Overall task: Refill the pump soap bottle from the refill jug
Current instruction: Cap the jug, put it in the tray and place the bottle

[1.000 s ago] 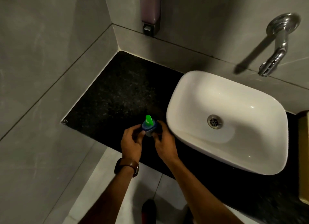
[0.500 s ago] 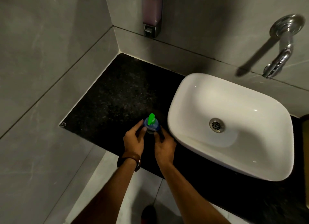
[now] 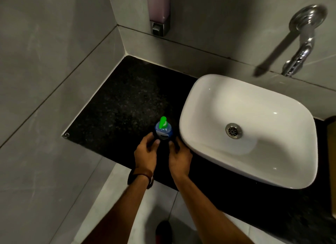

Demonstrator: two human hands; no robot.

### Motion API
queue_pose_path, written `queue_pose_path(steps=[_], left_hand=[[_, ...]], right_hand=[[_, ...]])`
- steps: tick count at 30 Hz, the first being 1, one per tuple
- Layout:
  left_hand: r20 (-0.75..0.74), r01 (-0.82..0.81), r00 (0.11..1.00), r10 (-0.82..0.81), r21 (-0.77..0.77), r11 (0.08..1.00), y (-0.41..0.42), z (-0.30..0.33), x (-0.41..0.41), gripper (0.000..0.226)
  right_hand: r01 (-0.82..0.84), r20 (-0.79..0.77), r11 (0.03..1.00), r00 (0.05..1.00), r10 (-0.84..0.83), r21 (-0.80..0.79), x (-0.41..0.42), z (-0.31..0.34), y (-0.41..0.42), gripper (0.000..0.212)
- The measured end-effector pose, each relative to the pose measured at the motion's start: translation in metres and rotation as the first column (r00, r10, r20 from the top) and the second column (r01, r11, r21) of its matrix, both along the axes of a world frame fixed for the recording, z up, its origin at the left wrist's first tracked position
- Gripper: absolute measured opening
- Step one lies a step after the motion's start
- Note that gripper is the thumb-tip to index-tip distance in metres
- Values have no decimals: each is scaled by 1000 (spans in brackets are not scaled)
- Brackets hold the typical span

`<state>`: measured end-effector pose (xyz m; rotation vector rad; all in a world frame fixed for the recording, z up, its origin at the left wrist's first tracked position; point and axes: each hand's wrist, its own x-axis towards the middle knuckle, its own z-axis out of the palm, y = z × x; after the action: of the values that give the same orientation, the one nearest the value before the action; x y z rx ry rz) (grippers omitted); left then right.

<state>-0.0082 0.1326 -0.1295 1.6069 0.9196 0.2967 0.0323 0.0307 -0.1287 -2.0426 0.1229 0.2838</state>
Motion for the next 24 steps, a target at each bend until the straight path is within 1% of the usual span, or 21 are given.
queue_pose_path(steps=[2, 3, 5, 8, 11, 12, 14, 16, 19, 21, 24], left_hand=[[-56, 19, 998, -18, 25, 999, -15, -3, -14, 36], [-85, 56, 995, -52, 56, 997, -25, -4, -21, 35], [-122, 159, 982, -144, 127, 979, -52, -4, -35, 30], [-171, 333, 938, -301, 204, 921, -102, -3, -48, 23], [-235, 513, 854, -464, 229, 828, -161, -1, -43, 20], [-245, 562, 823, -512, 235, 793, -176, 1, -41, 23], [-244, 668, 743, -623, 235, 706, -216, 6, -30, 34], [-232, 736, 677, -699, 229, 637, -253, 13, -18, 41], [-190, 796, 602, -776, 219, 564, -304, 22, -2, 45], [-159, 827, 553, -818, 218, 517, -341, 27, 9, 46], [-119, 869, 457, -881, 271, 414, -401, 34, 29, 48]], right_hand=[[-59, -16, 998, 998, 59, 2, -12, 2, -22, 26], [-103, -5, 995, 995, 103, 9, -20, 4, -38, 20], [-169, 49, 986, 984, 169, 2, -38, 8, -76, 14], [-193, 121, 976, 971, 205, -98, -61, 20, -146, 13], [-87, 228, 981, 966, 126, -176, -67, 31, -230, 9], [-31, 266, 981, 960, 82, -191, -65, 36, -256, 9], [133, 347, 967, 936, -50, -220, -54, 50, -319, 10], [300, 426, 923, 887, -177, -242, -35, 63, -378, 11], [494, 500, 821, 808, -312, -286, 3, 75, -456, 11], [542, 468, 762, 808, -358, -353, 30, 77, -503, 16], [505, 286, 712, 863, -416, -488, 67, 72, -561, 36]])
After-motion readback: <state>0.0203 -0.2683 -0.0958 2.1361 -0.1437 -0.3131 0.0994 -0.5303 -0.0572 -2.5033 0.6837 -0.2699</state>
